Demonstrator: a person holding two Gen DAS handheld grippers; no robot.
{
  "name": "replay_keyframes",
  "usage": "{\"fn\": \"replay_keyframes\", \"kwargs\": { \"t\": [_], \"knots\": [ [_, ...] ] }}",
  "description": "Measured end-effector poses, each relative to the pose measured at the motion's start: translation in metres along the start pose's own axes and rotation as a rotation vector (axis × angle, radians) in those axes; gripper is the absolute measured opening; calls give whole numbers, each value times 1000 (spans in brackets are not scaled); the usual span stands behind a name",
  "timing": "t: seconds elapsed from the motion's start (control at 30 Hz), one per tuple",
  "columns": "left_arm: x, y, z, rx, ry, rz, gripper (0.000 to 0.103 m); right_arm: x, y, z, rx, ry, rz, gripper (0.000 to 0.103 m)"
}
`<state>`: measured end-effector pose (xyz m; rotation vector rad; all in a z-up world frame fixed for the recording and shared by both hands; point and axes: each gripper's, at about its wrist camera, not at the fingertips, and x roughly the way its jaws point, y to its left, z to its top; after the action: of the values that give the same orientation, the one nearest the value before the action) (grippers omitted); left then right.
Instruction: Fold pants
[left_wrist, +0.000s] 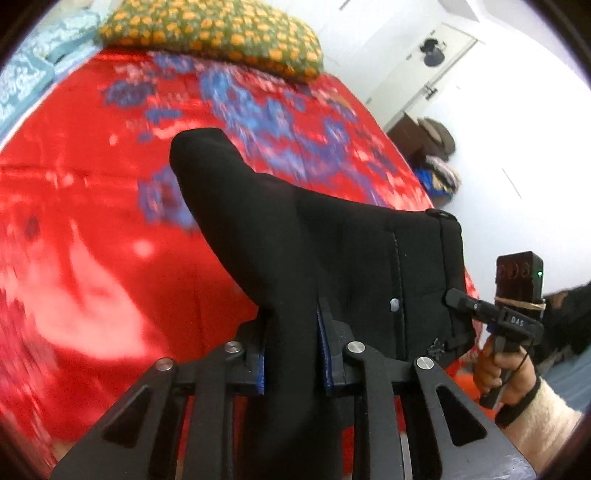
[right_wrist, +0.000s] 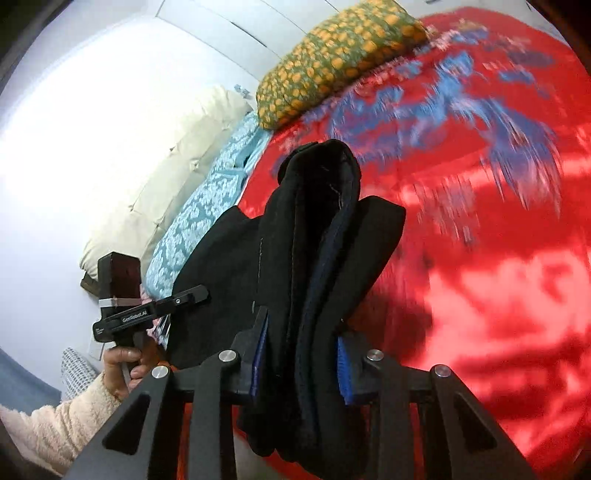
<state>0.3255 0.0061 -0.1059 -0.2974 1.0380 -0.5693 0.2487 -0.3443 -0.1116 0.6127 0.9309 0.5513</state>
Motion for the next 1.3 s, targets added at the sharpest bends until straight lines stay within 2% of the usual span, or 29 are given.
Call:
{"fn": "replay_keyframes", "kwargs": {
  "t": [0.07, 0.13, 0.17, 0.2, 0.23, 0.27, 0.3, 0.33, 0.37, 0.43, 0.47, 0.57, 0.67, 0.8, 0.93, 1.03, 1.1, 1.17, 1.3],
  "knots": [
    [9, 4, 17, 6, -22, 34, 21, 17, -2, 31, -19, -13, -26, 31],
    [24, 10, 31, 32, -30, 112, 29, 34, -10, 52, -27, -9, -59, 33],
    [38, 15, 34, 48, -13, 195, 37, 43, -14, 58, -18, 3, -74, 34],
    [51, 19, 32, 62, 11, 288, 62, 55, -23, 63, 10, 29, -100, 41],
    [60, 23, 27, 75, 31, 360, 76, 63, -32, 63, 31, 50, -139, 48],
    [67, 24, 19, 102, 46, 431, 76, 69, -40, 61, 50, 71, -215, 54],
    [69, 25, 8, 135, 47, 482, 76, 73, -48, 55, 69, 86, -303, 69],
    [67, 24, -4, 158, 41, 506, 77, 68, -53, 48, 79, 77, -345, 78],
    [62, 23, -15, 177, 33, 522, 79, 61, -55, 41, 81, 53, -349, 82],
    [46, 14, -37, 214, -7, 565, 91, 35, -54, 21, 71, -29, -373, 97],
    [36, 7, -46, 234, -42, 591, 97, 24, -51, 14, 65, -55, -391, 99],
    [3, -22, -59, 287, -169, 668, 99, -10, -27, -5, 9, -151, -506, 103],
    [-21, -52, -62, 297, -215, 734, 100, -34, 20, -18, -81, -232, -634, 103],
    [-53, -79, -70, 251, -203, 738, 100, -54, 85, -40, -173, -290, -789, 103],
    [-81, -96, -90, 160, -120, 571, 100, -49, 135, -70, -268, -281, -846, 103],
    [-98, -102, -104, 111, -147, 513, 100, -45, 162, -94, -304, -258, -841, 103],
    [-107, -105, -111, 101, -161, 519, 100, -40, 171, -105, -311, -233, -820, 103],
    [-111, -110, -114, 120, -176, 557, 100, -36, 179, -112, -321, -214, -809, 103],
    [-117, -115, -118, 128, -183, 588, 101, -38, 191, -119, -327, -213, -810, 103]
  ]
}}
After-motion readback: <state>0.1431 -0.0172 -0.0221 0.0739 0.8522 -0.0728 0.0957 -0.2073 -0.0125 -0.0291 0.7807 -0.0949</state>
